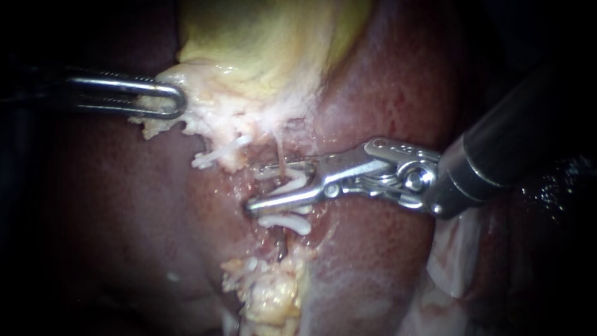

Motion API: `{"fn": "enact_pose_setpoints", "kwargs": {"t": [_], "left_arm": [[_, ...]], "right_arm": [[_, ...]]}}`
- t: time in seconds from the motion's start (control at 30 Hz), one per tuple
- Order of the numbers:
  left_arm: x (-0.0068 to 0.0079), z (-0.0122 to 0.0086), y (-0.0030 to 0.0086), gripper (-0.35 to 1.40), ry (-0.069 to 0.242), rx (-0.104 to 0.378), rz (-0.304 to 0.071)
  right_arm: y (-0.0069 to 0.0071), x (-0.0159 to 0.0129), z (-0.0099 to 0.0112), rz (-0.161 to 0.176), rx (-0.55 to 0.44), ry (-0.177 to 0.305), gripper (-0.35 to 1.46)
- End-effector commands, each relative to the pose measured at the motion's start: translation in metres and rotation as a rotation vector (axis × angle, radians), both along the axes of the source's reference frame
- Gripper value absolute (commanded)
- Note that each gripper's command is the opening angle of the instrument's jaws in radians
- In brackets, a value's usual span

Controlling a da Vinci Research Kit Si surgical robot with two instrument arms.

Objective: Clipping third clip right tube

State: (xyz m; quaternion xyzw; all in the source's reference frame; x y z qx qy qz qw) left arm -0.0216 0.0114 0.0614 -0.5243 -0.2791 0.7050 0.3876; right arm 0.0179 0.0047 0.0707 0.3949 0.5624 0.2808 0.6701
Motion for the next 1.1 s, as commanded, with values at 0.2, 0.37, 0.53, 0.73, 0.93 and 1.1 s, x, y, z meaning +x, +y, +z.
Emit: {"fn": "enact_pose_setpoints", "kwargs": {"t": [0.2,0.37,0.53,0.73,0.93,1.1], "left_arm": [[0.0,0.0,0.0,-0.35,0.0,0.0,0.0],[0.0,0.0001,0.0,-0.35,0.0,0.0,0.0],[0.0,0.0001,0.0,-0.35,0.0,0.0,0.0],[0.0,0.0001,0.0,-0.35,0.0,0.0,0.0],[0.0,0.0001,0.0,-0.35,0.0,0.0,0.0],[0.0,0.0001,0.0,-0.35,0.0,0.0,0.0]], "right_arm": [[0.001,-0.0005,-0.0022,0.013,0.039,0.058,0.49],[0.0013,-0.0008,-0.0045,-0.001,0.069,0.094,0.47],[0.0014,-0.001,-0.0061,-0.051,0.13,0.151,0.44],[0.0013,-0.001,-0.007,-0.064,0.152,0.166,0.4],[0.0017,-0.0011,-0.0075,-0.059,0.157,0.174,0.29],[0.0017,-0.0011,-0.0074,-0.06,0.157,0.174,0.09]]}}
